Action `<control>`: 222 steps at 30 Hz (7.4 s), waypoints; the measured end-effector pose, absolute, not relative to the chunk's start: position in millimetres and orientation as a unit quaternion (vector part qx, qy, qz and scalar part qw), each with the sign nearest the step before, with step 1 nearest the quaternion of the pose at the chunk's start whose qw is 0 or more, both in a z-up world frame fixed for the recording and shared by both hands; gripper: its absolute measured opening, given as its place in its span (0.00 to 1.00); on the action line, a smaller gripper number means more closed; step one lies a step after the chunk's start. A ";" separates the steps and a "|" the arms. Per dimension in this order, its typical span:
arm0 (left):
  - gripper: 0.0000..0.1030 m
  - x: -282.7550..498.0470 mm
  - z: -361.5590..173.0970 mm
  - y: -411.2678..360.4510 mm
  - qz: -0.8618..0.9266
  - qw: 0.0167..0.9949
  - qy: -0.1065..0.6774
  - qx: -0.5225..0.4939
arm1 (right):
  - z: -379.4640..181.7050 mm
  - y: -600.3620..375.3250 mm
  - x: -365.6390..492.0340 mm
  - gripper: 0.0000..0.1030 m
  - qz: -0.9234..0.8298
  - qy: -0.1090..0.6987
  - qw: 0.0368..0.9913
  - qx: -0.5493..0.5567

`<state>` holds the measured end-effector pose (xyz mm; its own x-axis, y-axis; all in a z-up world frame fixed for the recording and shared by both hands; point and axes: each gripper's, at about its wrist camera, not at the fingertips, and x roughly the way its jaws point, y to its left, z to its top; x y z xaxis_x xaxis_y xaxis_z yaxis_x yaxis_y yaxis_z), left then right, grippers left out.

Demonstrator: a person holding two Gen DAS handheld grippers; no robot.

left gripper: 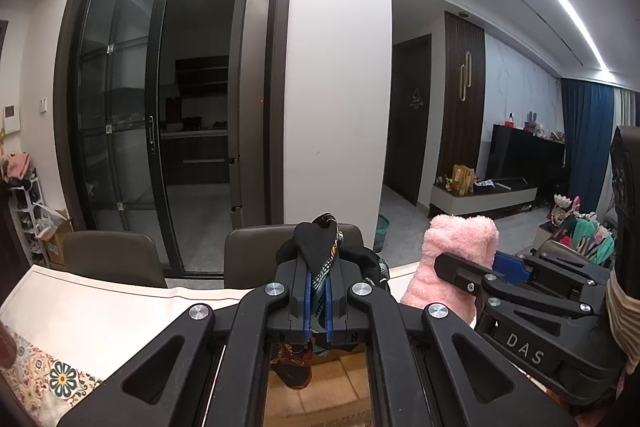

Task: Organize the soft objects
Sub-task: 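Lift and carry the scarf and slipper in both grippers over the cardboard box, then open both grippers to drop the scarf and slipper into the box, then move both open grippers back to the remaining soft items, then close the left gripper on the pink towel while the right gripper grasps the canvas pouch, then lift and carry the towel and pouch in both grippers over the box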

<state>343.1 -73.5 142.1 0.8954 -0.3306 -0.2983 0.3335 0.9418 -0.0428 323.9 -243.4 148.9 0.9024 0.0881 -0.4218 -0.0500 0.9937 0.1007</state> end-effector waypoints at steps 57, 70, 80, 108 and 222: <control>0.52 328.9 67.9 -71.9 -0.110 0.933 0.339 0.040 | 92.5 -247.2 327.1 0.58 0.004 0.338 0.941 -0.029; 0.62 255.9 65.7 -59.0 -0.122 0.942 0.311 0.026 | 95.2 -244.6 252.7 0.58 0.001 0.292 0.956 -0.016; 0.63 219.0 41.7 -52.8 -0.144 0.931 0.336 0.013 | 73.2 -249.2 205.9 0.58 -0.025 0.285 0.958 0.023; 0.64 152.7 -75.3 -58.2 -0.183 0.894 0.409 0.013 | -42.6 -262.2 144.9 0.58 -0.045 0.378 0.920 0.094; 0.15 197.0 30.8 -47.6 -0.160 0.957 0.242 0.004 | 51.1 -243.7 185.2 0.11 -0.026 0.241 0.968 0.069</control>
<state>197.0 -47.6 30.8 0.8320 -0.3044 -0.4638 0.3079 0.9488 -0.0705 185.2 -243.7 51.1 0.8824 -0.0164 -0.4702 0.0833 0.9890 0.1218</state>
